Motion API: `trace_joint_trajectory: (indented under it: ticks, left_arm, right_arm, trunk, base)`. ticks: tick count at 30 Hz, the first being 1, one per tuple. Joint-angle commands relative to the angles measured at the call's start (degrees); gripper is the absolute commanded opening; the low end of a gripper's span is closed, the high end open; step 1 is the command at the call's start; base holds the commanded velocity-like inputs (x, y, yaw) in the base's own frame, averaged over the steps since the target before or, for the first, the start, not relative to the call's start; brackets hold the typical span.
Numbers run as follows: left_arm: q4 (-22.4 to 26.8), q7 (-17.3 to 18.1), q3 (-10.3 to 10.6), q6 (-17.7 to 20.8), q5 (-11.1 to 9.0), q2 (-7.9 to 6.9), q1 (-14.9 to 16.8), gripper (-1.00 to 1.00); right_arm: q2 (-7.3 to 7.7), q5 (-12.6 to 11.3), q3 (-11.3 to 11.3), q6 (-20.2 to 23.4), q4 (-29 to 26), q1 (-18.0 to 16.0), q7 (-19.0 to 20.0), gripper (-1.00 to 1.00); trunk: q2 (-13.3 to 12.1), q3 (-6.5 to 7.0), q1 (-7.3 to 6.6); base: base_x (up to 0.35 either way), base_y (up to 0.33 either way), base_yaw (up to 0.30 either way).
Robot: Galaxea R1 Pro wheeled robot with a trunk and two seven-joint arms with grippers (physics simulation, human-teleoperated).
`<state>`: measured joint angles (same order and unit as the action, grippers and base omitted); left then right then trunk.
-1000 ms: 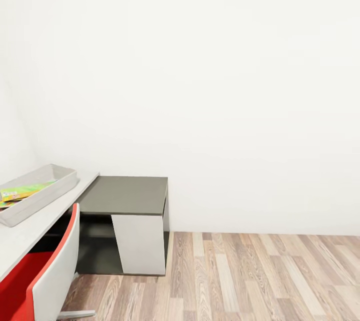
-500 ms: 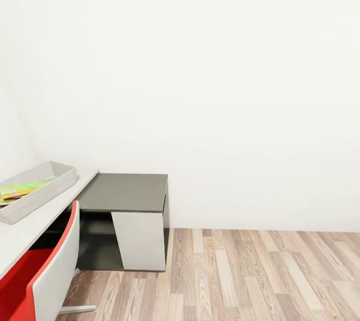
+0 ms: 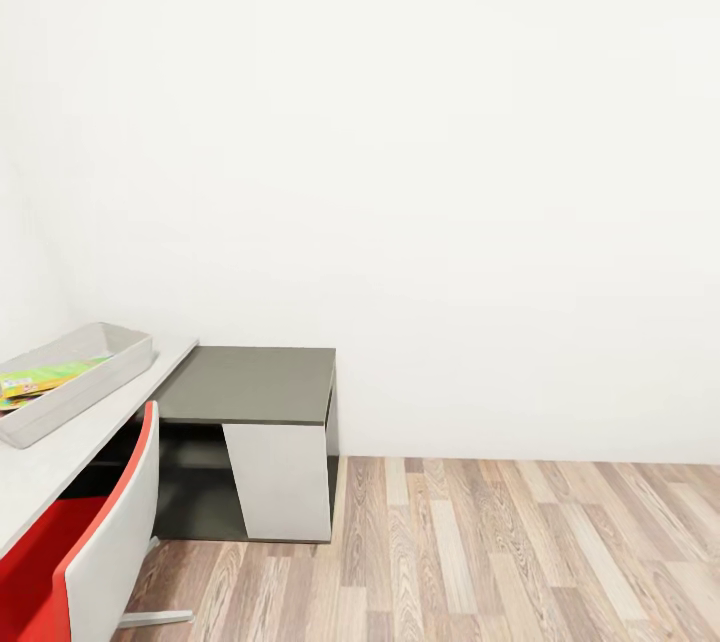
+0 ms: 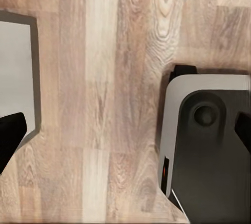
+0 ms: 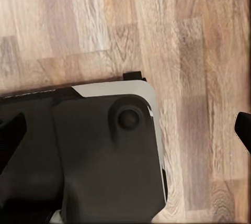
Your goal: Put all the toys in the child's room - the three board games (two on the bed and one on the table), the two jigsaw puzzles on the table, and the tennis ball on the table - inside the toy box on the table in the child's room.
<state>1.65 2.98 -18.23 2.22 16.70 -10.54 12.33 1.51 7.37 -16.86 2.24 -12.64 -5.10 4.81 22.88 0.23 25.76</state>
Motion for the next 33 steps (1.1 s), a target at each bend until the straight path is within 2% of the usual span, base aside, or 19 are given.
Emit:
trace_joint_trajectory:
  ticks: [1,4,9,16,17,21,24,28,33]
  left_arm:
    - [0.0,0.2,-0.5,0.3,0.5,0.12,-0.1,1.0]
    - [-0.1,0.1,-0.5,0.3,0.5,0.29,-0.3,1.0]
    - [-0.1,0.0,-0.5,0.3,0.4,0.63,-0.5,1.0]
    - [0.0,0.1,-0.8,0.1,0.3,1.7,-1.4,1.0]
    - [0.0,0.1,-0.8,0.0,0.2,1.99,-1.5,1.0]
    - [0.1,0.1,-0.9,-0.5,0.4,5.48,-1.6,1.0]
    - [0.0,0.2,-0.9,-0.7,0.4,7.37,-1.6,1.0]
    - [0.0,0.2,-0.9,-0.9,0.3,8.29,-1.6,1.0]
    - [0.1,0.2,-0.9,-0.9,0.5,8.3,-1.6,1.0]
  right_arm:
    - [0.0,0.9,-0.5,-0.1,0.2,0.0,0.0,1.0]
    - [-0.05,1.2,-0.5,-2.0,2.1,0.0,-0.4,1.0]
    - [-0.08,1.2,-0.6,-2.8,3.4,0.0,-1.8,1.0]
    - [1.21,1.2,-0.6,-3.2,6.0,0.7,-7.3,1.0]
    - [1.25,1.2,-0.6,-3.4,6.5,0.9,-7.7,1.0]
    - [0.74,1.0,-0.5,-4.1,8.2,1.6,-9.2,1.0]
    - [0.0,0.9,-0.5,-4.2,8.5,1.7,-9.5,1.0]
    - [-0.49,0.8,-0.5,-4.2,8.6,1.7,-9.6,1.0]
    - [-0.19,1.0,-0.6,-4.3,8.7,1.8,-9.6,1.0]
  trunk:
    - [0.0,-0.02,0.02]
    - [0.0,-0.02,0.02]
    - [0.0,-0.02,0.02]
    - [0.0,-0.02,0.02]
    - [0.0,-0.02,0.02]
    - [0.0,-0.02,0.02]
    - [0.0,-0.02,0.02]
    - [0.0,-0.02,0.02]
    - [0.0,-0.02,0.02]
  base:
    - [0.0,0.0,0.0]
    - [0.0,0.0,0.0]
    - [0.0,0.0,0.0]
    - [0.0,0.0,0.0]
    - [0.0,0.0,0.0]
    - [0.0,0.0,0.0]
    - [0.0,0.0,0.0]
    - [0.0,0.0,0.0]
    - [0.0,0.0,0.0]
